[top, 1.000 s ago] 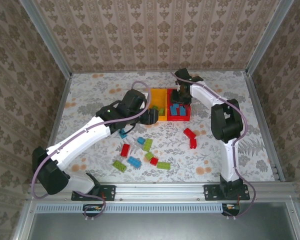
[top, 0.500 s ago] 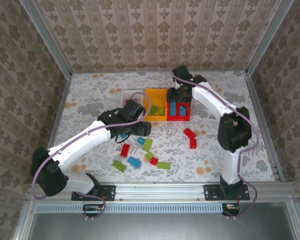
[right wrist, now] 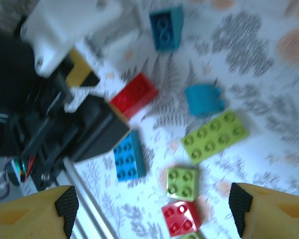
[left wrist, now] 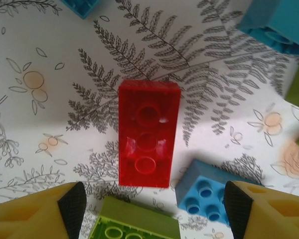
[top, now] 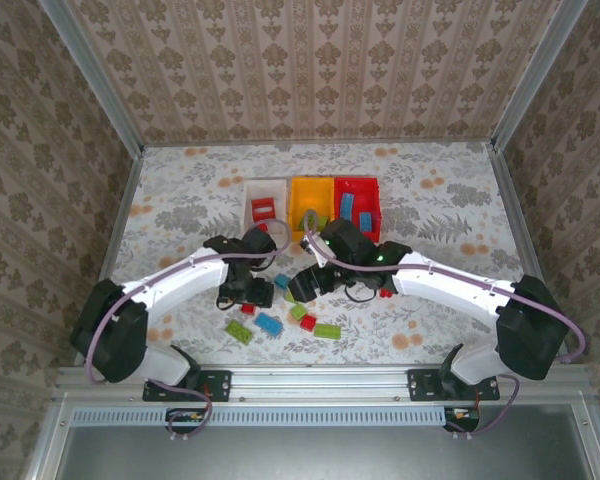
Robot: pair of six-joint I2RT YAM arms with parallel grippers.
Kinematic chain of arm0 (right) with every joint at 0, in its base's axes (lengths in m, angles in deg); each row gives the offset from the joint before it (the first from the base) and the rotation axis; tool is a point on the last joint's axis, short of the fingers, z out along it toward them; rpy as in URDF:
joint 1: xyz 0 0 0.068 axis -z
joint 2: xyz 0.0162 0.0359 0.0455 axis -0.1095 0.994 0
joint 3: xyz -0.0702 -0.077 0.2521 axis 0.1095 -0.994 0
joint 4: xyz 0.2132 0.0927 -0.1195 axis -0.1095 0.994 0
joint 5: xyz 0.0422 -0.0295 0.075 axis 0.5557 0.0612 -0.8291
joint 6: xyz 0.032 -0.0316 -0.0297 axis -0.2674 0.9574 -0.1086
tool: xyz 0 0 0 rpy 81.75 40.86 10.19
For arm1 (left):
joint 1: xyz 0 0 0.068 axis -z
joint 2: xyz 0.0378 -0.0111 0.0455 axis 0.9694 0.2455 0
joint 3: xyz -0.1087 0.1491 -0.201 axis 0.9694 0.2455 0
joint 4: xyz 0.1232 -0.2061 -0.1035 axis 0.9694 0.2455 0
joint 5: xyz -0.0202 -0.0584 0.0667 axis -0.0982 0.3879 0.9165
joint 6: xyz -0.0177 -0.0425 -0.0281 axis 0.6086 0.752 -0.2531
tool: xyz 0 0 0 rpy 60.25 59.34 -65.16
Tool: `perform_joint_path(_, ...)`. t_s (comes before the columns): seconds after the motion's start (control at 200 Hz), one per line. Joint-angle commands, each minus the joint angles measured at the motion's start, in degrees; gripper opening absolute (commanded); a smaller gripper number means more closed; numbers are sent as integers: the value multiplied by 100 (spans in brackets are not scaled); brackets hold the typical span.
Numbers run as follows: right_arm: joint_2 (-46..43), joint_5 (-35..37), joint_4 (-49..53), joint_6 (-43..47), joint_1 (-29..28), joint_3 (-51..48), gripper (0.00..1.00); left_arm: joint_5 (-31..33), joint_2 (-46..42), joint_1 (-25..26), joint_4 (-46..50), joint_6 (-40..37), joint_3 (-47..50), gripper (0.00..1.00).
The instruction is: Sort the legos into containers by color
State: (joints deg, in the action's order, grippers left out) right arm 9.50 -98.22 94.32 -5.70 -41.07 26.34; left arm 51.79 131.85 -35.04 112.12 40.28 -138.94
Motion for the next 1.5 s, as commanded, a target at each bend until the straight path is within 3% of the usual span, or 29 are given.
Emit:
perform_joint_path(0.0, -168, -304, -296, -148, -46, -15, 82, -102, 283, -171, -104, -322, -4, 74)
perform_joint_path(0.36, -219, -91, -116, -172, -59, 75, 81, -474, 918, -454, -673, -587, 7, 49)
perform_joint_path(0.59, -220, 174, 65, -124, -39, 147, 80, -176, 541, -419, -566, -467, -101, 33)
perform_joint_path(0.835, -798, 775, -664, -521, 308, 45, 81, -103, 283, -683, -62, -371, -1521, 31)
perform_joint_path(1.22, -466, 778, -982, -566, 942, 569, 81, -333, 2261, -1355, -319, -704, -3720, 31)
perform_joint_path(1.495, -605, 788, -856, -659, 1026, 398, 82, -505, 3164, -1631, -493, -840, -4320, 34)
